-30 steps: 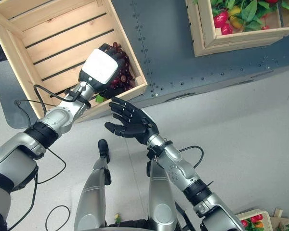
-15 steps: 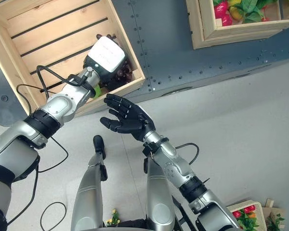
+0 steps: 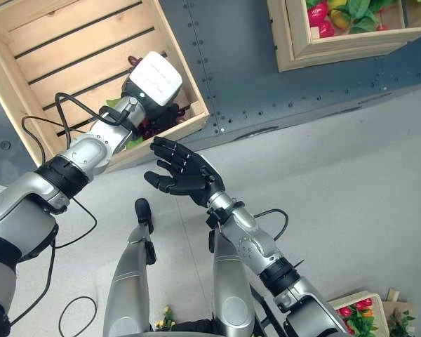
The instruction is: Pick up the fruits from the basket on one side to the basket on the other side
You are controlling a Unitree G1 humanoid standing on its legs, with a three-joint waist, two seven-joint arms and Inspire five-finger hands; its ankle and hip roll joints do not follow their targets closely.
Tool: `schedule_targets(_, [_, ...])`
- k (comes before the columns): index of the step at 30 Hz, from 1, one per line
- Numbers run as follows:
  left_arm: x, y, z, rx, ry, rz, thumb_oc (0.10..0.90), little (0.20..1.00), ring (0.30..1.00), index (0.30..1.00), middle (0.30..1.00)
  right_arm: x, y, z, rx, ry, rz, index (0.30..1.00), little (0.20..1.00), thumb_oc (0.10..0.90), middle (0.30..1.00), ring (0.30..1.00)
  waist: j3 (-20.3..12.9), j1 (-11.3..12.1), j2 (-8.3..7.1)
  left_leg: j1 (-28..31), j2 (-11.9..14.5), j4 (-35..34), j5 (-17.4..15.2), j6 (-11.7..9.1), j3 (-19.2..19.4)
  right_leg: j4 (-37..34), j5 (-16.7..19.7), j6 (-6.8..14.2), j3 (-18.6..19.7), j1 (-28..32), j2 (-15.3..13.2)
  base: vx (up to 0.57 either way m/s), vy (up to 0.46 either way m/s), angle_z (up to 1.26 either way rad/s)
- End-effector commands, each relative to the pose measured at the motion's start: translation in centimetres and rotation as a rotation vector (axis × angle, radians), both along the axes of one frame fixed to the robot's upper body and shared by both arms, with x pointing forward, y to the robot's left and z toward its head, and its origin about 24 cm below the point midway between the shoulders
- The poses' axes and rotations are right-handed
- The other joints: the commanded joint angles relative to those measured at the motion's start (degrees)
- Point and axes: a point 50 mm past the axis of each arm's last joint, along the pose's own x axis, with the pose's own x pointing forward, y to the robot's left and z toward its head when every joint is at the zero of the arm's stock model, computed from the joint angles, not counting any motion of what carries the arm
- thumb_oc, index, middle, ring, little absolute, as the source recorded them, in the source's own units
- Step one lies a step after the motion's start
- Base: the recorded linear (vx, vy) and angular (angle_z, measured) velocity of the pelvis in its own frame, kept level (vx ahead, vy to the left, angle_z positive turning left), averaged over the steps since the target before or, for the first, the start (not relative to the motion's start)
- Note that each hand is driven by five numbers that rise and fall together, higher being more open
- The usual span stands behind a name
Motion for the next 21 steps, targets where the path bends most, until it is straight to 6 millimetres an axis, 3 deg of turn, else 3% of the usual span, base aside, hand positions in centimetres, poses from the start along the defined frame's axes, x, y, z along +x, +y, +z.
schedule_targets(1, [-0.7,0.2,0.4,-0.106,-0.08,-0.111,0.4,0.3,0.3,0.3,0.3,-0.7,0.0,3.2,0.153,-0.158,0.038,0.9,0.9,0.8,0.9,0.9,-0.37,0.49,-0.3,1.58,-2.62,1.94,-2.68,1.54,-1.21,-6.42,6.12,-4.09,0.4,3.56,4.16,-0.04,0.026,0.0])
schedule_targets(12, [-3.4,4.1,1.6,-0.334,-0.351,-0.284,0.4,0.3,0.3,0.3,0.3,-1.8,-2.0,2.9,0.125,-0.211,0.032,0.9,0.9,0.8,0.9,0.9,-0.37,2.5,1.86,13.78,-2.97,-5.36,-2.27,1.46,-1.12,-10.24,4.78,-4.09,-0.67,14.35,3.22,-0.04,0.021,0.02])
schedule_targets(21, [-6.0,6.7,0.5,-0.324,-0.458,-0.328,0.4,0.3,0.3,0.3,0.3,-2.8,-4.0,1.9,0.09,-0.215,0.008,0.9,0.9,0.8,0.9,0.9,-6.9,3.69,3.06,22.67,-3.46,-12.53,-2.03,1.34,-1.66,-15.87,4.77,-3.55,-2.48,22.8,1.87,0.03,0.012,0.13])
